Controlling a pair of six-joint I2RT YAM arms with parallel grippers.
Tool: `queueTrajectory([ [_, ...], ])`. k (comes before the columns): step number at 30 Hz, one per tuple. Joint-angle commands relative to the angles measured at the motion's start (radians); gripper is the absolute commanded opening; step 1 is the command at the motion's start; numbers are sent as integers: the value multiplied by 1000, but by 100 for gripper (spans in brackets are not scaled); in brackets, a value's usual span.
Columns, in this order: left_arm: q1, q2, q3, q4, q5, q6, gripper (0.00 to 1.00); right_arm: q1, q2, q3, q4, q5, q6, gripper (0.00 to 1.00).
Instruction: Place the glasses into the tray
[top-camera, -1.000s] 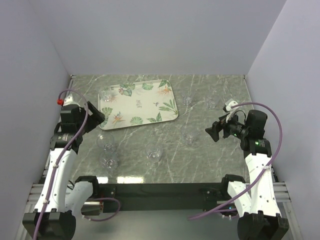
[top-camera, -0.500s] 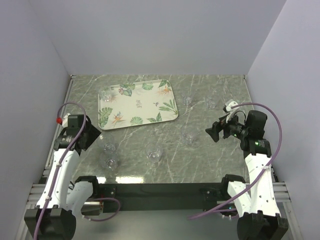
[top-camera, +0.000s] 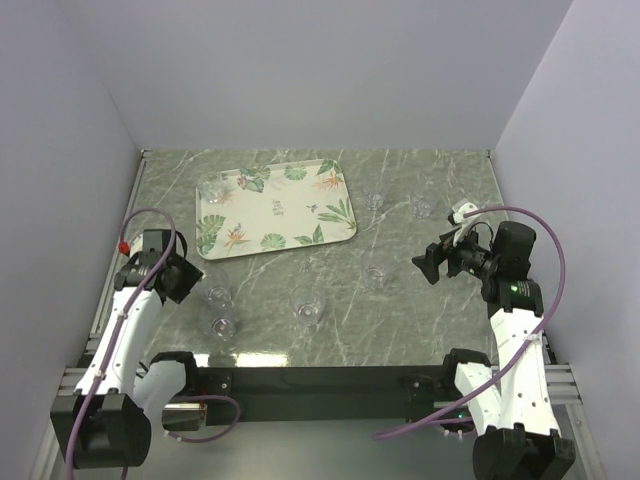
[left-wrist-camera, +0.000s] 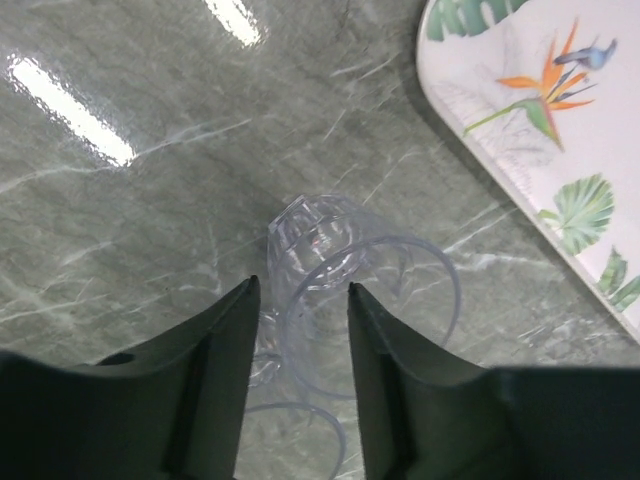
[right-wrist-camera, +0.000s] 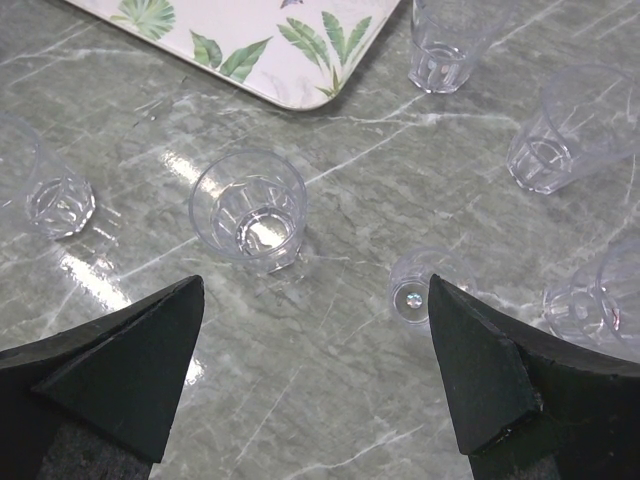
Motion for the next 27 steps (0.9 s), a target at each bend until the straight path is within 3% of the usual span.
queueTrajectory([
  [1, -5, 10, -17, 7, 25, -9, 45, -12, -16, -5, 30, 3, 3, 99],
  [6, -22, 39, -21, 4, 32, -7, 44, -13, -23, -4, 32, 5, 5, 99],
  [9, -22, 65, -32, 20, 55, -2, 36, -15, -28, -4, 32, 6, 3, 99],
  [17, -22, 85, -8, 23, 46, 13, 1, -17, -37, -5, 32, 9, 3, 99],
  [27, -22, 30, 118, 46, 48, 131, 0, -18, -37, -4, 30, 2, 2, 99],
])
